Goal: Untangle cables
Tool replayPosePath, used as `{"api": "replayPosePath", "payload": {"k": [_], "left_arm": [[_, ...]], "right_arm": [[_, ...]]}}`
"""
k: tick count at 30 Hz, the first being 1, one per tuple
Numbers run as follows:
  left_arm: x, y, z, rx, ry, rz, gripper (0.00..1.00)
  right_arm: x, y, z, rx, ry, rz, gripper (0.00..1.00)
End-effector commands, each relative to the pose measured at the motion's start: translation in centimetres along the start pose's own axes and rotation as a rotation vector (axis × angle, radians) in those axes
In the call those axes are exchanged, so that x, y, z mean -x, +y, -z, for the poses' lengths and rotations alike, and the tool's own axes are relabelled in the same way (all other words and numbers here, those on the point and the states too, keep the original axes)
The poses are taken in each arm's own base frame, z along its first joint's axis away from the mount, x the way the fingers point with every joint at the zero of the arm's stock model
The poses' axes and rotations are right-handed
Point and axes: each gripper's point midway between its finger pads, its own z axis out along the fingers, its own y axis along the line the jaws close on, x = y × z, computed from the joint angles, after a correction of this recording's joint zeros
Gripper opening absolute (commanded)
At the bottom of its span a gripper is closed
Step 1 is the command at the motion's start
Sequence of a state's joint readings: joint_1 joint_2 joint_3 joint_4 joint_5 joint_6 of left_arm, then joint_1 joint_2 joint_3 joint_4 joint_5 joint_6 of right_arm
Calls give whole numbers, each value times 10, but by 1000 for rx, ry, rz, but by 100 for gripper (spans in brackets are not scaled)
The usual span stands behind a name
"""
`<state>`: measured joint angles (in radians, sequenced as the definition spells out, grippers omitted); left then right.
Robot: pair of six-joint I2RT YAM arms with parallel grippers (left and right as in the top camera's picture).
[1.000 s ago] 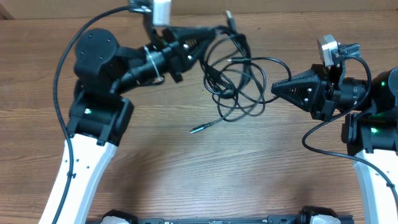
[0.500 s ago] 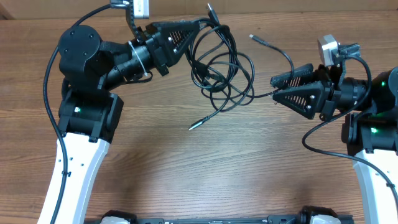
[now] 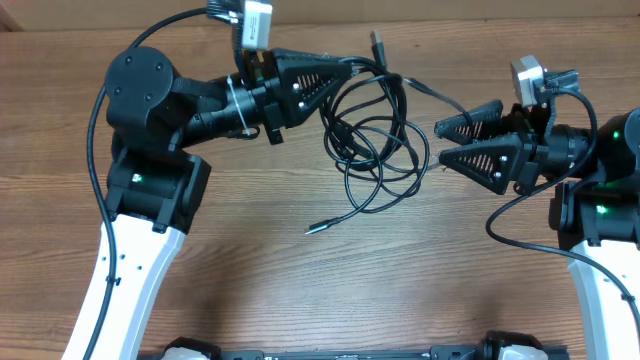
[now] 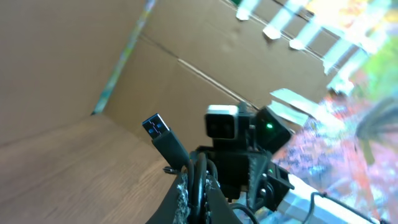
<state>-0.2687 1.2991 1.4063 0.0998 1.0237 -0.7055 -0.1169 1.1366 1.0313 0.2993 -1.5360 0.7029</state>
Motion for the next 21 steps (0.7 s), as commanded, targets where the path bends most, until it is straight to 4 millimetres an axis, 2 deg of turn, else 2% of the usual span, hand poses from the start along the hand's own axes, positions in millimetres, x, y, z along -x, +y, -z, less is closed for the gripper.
{"api": "replayPosePath", "payload": {"k": [1,13,17,21], "left_arm": [[5,-25,2,-90,11,-110,4],[20,-33,8,-102,-43,-207,4],[29,-23,24,-56,-58,-193,4],[27,-16,26,-39,-49,-142,4]], "right_arm": [[1,0,-1,8,7,4,59],[-1,-12,-1,10,9,-32,59],[1,-15,4,-8,-1,-32,59],[4,-20,14,-41,-21,-25,59]]}}
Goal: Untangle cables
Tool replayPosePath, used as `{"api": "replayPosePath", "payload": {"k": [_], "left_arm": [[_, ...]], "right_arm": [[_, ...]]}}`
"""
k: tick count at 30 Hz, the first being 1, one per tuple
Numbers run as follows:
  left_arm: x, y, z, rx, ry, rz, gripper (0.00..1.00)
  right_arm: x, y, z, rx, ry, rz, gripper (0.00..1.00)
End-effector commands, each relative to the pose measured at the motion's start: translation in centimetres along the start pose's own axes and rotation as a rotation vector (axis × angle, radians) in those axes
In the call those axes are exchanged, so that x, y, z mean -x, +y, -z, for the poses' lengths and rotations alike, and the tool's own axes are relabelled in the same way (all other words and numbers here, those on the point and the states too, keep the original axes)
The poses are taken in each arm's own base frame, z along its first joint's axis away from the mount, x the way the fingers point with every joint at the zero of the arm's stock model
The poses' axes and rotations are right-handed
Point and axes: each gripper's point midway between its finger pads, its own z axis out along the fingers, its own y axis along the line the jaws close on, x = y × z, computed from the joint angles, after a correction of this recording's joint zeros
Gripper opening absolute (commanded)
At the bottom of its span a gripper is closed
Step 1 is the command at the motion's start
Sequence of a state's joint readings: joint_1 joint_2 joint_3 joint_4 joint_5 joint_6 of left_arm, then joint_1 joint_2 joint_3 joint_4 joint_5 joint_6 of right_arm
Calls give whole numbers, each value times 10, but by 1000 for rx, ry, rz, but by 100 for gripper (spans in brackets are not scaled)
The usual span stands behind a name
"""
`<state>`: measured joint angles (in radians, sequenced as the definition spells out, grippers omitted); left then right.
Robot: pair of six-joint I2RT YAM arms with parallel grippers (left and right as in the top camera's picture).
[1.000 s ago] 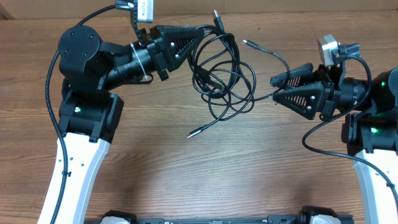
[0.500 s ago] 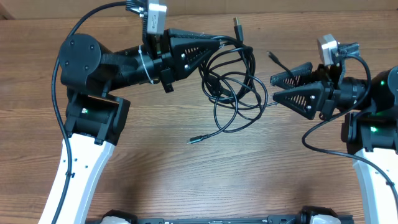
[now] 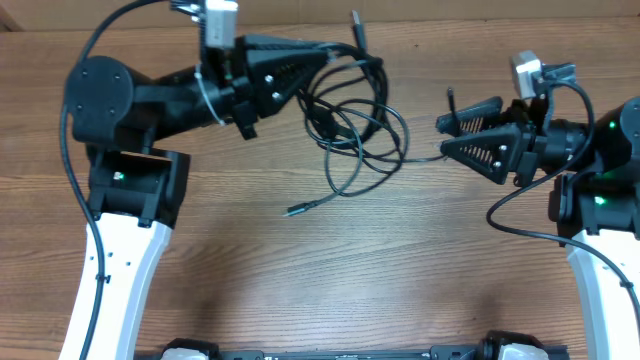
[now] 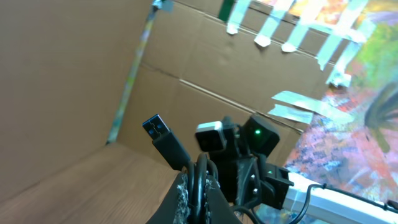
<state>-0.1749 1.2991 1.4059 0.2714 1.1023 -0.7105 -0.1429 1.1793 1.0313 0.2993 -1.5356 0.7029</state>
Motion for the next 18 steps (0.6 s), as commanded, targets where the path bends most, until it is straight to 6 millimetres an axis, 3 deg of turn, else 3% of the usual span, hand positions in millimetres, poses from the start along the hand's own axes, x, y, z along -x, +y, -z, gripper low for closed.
{"api": "replayPosePath", "payload": {"k": [1,11,18], "left_arm": [[3,-10,3,-10,6,23,4],[-5,-16,-16,-16,1,68,4],[-7,-9,-34,24,-39,103,4]], "right_arm": [[5,-2,8,-21,-11,18,59],[2,6,-1,14,12,45,60],[-5,16,-15,73,51,45,60]]}}
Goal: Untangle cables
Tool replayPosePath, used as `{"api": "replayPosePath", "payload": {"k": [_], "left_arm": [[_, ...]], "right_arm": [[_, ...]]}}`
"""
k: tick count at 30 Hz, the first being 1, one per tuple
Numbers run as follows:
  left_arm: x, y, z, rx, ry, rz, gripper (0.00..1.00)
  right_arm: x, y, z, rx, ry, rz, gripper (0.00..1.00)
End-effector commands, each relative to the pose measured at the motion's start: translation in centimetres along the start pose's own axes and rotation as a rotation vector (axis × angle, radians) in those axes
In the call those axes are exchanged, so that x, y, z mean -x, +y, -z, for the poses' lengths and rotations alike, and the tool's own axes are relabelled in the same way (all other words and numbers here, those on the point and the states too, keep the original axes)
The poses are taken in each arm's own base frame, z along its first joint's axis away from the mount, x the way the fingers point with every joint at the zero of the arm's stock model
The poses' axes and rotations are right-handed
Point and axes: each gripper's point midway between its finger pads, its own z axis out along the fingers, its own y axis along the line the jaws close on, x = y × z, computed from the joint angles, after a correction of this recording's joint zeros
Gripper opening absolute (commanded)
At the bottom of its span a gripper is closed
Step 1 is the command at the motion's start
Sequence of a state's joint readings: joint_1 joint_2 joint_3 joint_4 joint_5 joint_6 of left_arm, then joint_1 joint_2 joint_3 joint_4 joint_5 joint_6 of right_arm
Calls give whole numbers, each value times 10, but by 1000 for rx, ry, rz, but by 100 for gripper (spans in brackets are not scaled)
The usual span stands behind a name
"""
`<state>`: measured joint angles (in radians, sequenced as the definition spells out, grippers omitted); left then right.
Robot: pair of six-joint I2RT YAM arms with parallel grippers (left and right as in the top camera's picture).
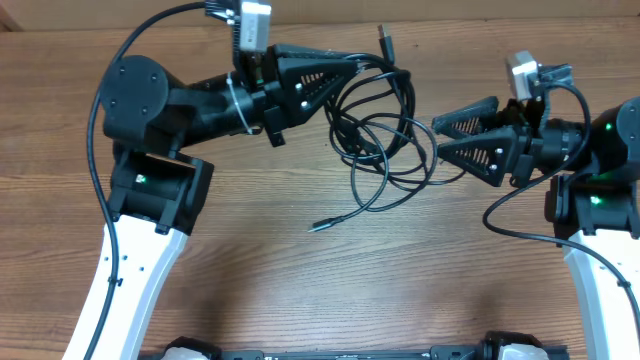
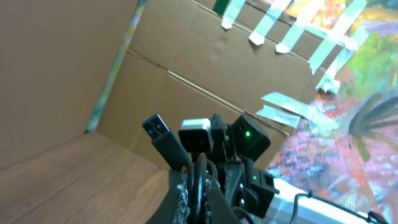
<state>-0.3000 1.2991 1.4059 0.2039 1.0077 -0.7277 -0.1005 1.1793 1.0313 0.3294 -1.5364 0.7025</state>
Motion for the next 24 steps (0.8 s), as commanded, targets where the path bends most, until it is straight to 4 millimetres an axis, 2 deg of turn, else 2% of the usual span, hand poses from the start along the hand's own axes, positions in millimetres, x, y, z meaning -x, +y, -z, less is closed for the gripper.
{"api": "replayPosePath", "payload": {"k": [1,10,13,15,17,22,24], "left_arm": [[9,7,-7,51,-58,13,4],[5,35,-11,146,-80,74,4],[4,35,-12,142,-75,78,4],[1,32,-16,131,-69,81,4],[-2,26,-22,119,-65,85,4],[-8,17,-32,98,-58,91,4],[-8,16,-32,96,-57,92,4]], "right_arm": [[-4,10,-6,45,35,15,59],[-6,13,-11,64,47,14,54],[-6,13,-11,64,47,14,50],[-6,13,-11,64,47,15,44],[-6,13,-11,64,47,15,30],[-5,12,-11,61,44,14,27],[-5,12,-11,61,44,14,18]]}}
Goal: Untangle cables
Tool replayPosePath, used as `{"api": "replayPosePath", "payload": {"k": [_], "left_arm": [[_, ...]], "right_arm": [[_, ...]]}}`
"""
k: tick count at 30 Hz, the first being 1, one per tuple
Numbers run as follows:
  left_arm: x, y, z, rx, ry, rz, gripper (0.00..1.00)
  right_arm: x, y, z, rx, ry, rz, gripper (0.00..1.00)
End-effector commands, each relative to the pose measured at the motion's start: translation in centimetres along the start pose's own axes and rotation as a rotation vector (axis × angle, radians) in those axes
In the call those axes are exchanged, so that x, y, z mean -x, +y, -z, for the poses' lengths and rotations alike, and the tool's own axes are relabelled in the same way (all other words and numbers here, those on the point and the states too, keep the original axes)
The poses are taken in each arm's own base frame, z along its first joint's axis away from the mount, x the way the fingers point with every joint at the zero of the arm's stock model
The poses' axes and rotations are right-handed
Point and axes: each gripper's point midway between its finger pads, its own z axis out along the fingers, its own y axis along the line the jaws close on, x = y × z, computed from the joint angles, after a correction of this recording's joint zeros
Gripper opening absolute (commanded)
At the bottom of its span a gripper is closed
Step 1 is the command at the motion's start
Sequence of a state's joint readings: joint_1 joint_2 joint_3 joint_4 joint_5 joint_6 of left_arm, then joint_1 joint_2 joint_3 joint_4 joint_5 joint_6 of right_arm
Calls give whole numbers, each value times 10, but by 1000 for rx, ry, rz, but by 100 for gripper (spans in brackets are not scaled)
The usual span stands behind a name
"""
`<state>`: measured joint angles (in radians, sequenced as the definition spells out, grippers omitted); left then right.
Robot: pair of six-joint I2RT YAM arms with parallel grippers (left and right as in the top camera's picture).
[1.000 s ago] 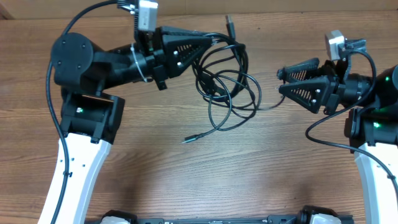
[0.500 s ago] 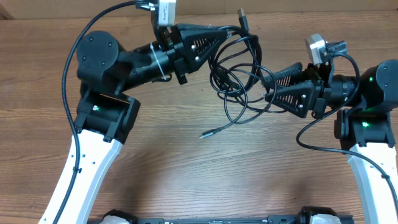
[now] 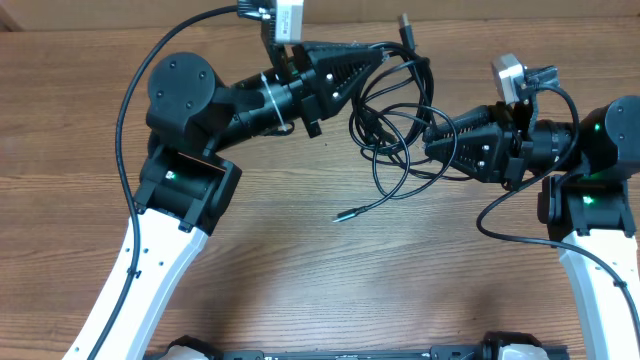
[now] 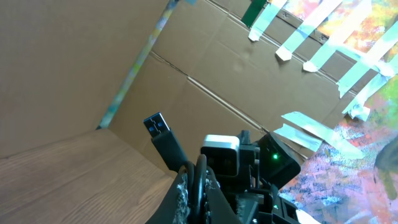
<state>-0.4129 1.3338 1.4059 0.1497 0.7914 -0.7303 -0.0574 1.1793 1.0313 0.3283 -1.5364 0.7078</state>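
A black cable (image 3: 395, 110) hangs in tangled loops between my two grippers, above the wooden table (image 3: 300, 280). My left gripper (image 3: 385, 55) is shut on a bunch of its strands; the USB plug (image 3: 405, 22) sticks out past the fingertips. In the left wrist view the same USB plug (image 4: 158, 129) rises above the left gripper (image 4: 200, 180), with strands pinched between the pads. My right gripper (image 3: 432, 140) is at the right side of the loops, fingers drawn together on a strand. The cable's small free plug (image 3: 345, 214) lies lower, toward the table's middle.
Cardboard walls (image 4: 81, 62) with tape strips stand behind the table. The right arm's camera and body (image 4: 221, 152) face the left wrist closely. Bare wood lies in front of the cable (image 3: 330, 290).
My left gripper has moved right and up with the cable bunch. My right gripper has moved left into the loops, and its fingers, apart before, now look closed on a strand.
My left gripper held the cable bunch by the USB end throughout, first at centre, then further left, then back right. My right gripper stayed open just right of the loops. Now both grippers are close together with the right one on the cable.
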Motion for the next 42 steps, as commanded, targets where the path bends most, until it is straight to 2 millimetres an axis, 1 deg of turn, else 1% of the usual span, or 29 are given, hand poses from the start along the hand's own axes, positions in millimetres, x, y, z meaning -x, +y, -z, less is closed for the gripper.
{"api": "replayPosePath", "payload": {"k": [1,2,7,16,22,26,34,38,42], "left_arm": [[2,-5,-3,-5,-9,1,4],[2,-4,-3,-4,-10,1,4],[10,5,3,26,-32,-4,4],[42,44,27,175,-166,91,4],[50,52,34,208,-196,97,4],[58,64,40,266,-250,127,4],[81,94,61,420,-431,210,4],[90,103,71,477,-500,212,4],[93,111,80,510,-518,213,4]], "right_arm": [[-1,6,-1,24,22,21,8],[-1,6,-1,24,22,20,4],[-1,6,-1,25,23,20,4],[-1,6,-1,24,22,20,4],[-1,6,-1,24,22,20,4],[-1,6,-1,24,22,20,4],[-1,6,-1,24,22,20,4],[-1,6,-1,24,22,19,4],[-1,6,-1,24,22,19,4]]}}
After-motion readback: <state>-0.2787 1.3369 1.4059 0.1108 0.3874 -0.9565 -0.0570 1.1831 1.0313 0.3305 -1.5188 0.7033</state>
